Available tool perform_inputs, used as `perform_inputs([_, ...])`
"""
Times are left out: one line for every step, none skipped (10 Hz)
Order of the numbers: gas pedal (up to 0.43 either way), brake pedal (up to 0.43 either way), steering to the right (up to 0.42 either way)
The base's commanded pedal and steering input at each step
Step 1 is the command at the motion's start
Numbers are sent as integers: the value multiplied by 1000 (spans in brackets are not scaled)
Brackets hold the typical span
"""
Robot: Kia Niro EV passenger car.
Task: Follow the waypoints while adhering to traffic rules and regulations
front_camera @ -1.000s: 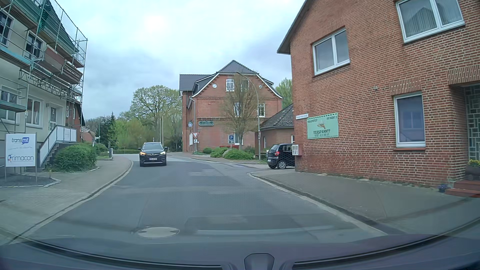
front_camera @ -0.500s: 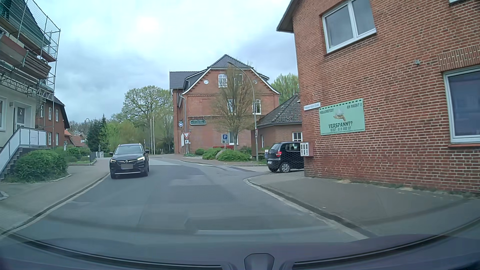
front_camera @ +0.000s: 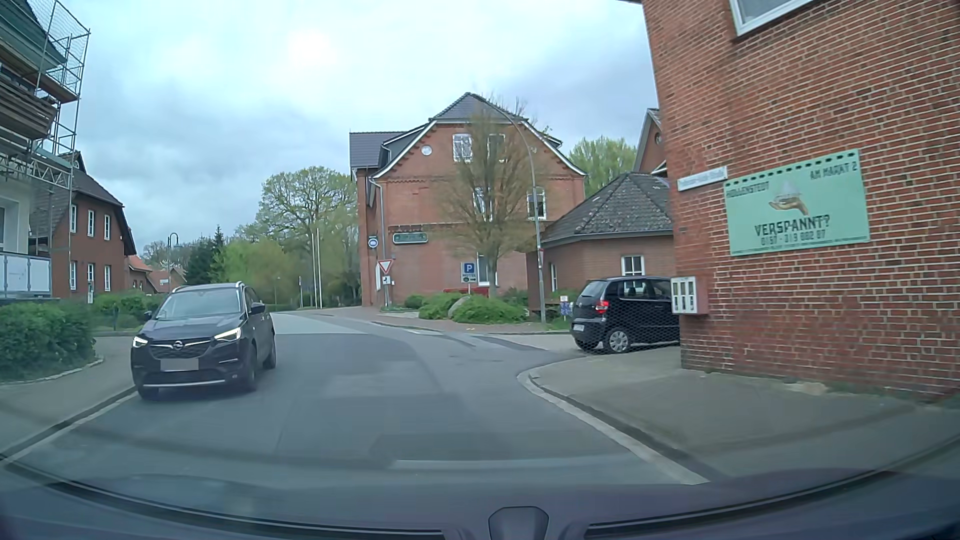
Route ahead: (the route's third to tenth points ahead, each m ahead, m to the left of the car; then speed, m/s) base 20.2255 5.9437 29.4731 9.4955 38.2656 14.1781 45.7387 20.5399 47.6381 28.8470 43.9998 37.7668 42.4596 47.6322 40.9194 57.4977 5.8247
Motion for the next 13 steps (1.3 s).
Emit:
perform_inputs([39,0,-69])
perform_inputs([39,0,-71])
perform_inputs([47,0,-75])
perform_inputs([59,0,-79])
perform_inputs([79,0,-82])
perform_inputs([79,0,-83])
perform_inputs([79,0,-83])
perform_inputs([79,0,-83])
perform_inputs([79,0,-83])
perform_inputs([87,0,-83])
perform_inputs([87,0,-85])
perform_inputs([87,0,-87])
perform_inputs([98,0,-87])
